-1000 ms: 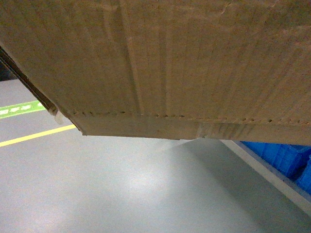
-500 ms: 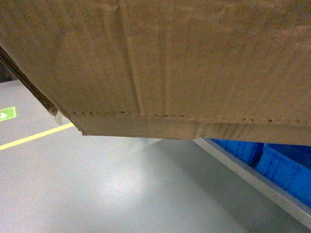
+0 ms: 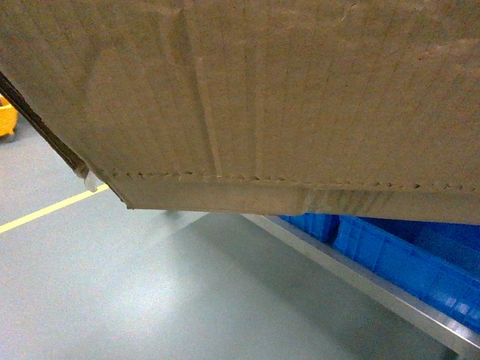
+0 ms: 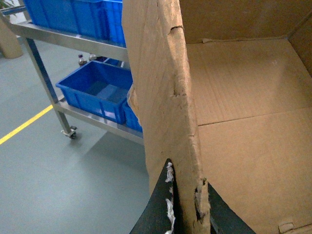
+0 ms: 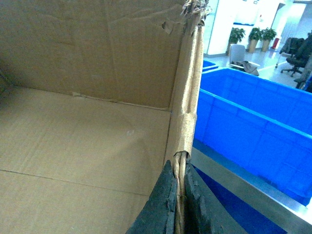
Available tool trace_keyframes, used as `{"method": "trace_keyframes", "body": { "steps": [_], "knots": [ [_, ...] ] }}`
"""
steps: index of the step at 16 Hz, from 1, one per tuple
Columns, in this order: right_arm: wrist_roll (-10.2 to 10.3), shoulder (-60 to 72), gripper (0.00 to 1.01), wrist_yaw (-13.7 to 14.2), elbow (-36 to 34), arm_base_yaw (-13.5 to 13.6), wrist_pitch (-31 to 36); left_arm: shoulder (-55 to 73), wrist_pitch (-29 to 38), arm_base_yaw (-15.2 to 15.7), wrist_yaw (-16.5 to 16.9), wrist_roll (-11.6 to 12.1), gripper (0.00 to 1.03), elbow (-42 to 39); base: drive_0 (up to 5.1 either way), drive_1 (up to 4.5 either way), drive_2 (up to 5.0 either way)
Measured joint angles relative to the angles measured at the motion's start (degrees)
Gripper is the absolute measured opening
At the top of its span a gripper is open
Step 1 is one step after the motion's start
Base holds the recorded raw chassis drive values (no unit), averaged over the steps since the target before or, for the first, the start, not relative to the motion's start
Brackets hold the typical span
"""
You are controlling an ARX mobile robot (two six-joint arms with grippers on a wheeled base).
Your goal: Sort boxes to right shelf from conveyor
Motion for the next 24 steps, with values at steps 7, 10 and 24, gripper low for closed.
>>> {"method": "trace_keyframes", "body": {
  "steps": [7, 10, 24],
  "knots": [
    [0.00, 0.00, 0.02, 0.00, 0.00, 0.00, -0.07, 0.00, -0.02, 0.00, 0.02, 0.00, 0.03, 0.00, -1.6, -1.62, -1.6],
    [0.00, -0.02, 0.02, 0.00, 0.00, 0.00, 0.02, 0.00, 0.02, 0.00, 0.00, 0.00, 0.03, 0.00, -1.6, -1.59, -1.6],
    [0.00, -0.02, 0.02, 0.00, 0.00, 0.00, 0.00, 0.00, 0.00, 0.00, 0.00, 0.00, 0.03, 0.00, -1.6, -1.65, -1.6]
  ]
}}
